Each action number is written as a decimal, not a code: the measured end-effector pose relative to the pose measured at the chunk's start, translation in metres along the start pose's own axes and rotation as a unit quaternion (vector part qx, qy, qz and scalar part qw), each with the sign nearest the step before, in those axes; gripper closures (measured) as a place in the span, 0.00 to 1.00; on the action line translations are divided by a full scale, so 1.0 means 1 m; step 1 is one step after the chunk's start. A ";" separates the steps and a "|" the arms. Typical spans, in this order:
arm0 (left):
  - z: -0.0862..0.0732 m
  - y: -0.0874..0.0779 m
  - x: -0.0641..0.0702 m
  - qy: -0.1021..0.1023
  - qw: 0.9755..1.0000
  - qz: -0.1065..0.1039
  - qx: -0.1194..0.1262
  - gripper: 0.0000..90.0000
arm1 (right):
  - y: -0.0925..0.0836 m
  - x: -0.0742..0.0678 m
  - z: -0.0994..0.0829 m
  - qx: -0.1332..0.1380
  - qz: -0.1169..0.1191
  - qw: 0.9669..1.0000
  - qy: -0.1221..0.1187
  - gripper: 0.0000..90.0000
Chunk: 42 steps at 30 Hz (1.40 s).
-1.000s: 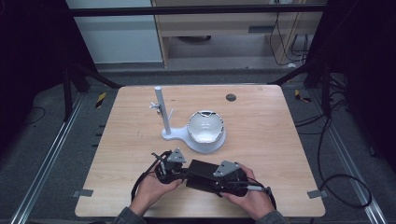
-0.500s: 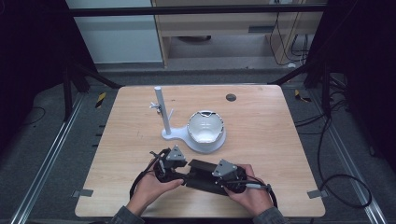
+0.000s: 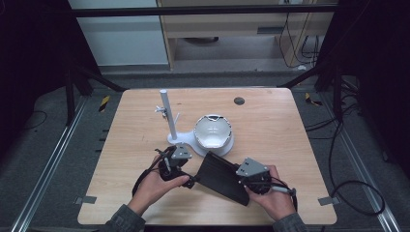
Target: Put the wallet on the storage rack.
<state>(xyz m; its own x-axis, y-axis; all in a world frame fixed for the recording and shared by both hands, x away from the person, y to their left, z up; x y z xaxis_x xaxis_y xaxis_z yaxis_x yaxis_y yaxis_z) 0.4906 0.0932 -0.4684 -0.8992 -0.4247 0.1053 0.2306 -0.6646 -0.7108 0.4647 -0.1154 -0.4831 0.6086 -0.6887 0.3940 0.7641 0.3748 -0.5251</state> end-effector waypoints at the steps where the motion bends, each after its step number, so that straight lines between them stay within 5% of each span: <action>1: 0.000 0.000 0.000 0.000 1.000 0.000 0.000 0.13 | 0.000 0.000 0.000 0.000 0.000 1.000 0.000 0.93; 12: 0.015 0.006 0.001 0.021 1.000 -0.006 -0.012 0.11 | -0.009 0.020 -0.002 0.048 -0.008 0.997 0.060 0.93; 26: 0.024 0.006 -0.008 0.016 1.000 -0.016 -0.010 0.11 | -0.018 0.027 0.005 0.088 -0.010 0.993 0.076 0.94; 32: 0.030 0.017 -0.009 0.011 0.999 -0.036 -0.017 0.13 | -0.020 0.027 0.007 0.098 -0.007 0.992 0.078 0.93; 42: 0.039 0.026 -0.011 -0.007 0.996 -0.091 -0.023 0.35 | -0.023 0.027 0.010 0.115 -0.007 0.990 0.076 0.93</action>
<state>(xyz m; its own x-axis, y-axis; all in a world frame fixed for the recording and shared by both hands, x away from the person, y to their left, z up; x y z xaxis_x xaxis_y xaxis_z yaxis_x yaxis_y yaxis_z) 0.5205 0.0565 -0.4611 -0.9191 -0.3090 0.2445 0.0472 -0.7023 -0.7103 0.4653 -0.1364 -0.4530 0.5715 -0.7742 0.2720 0.8116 0.4843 -0.3268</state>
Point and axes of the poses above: each handheld gripper's, and its own axes: y roughly forward along the jaws, z roughly out of its top, x roughly to its right, the point moved 6 cm from there along y, roughly forward along the jaws, and after that the axes turned 9 degrees about -z, right-handed, at the moved point
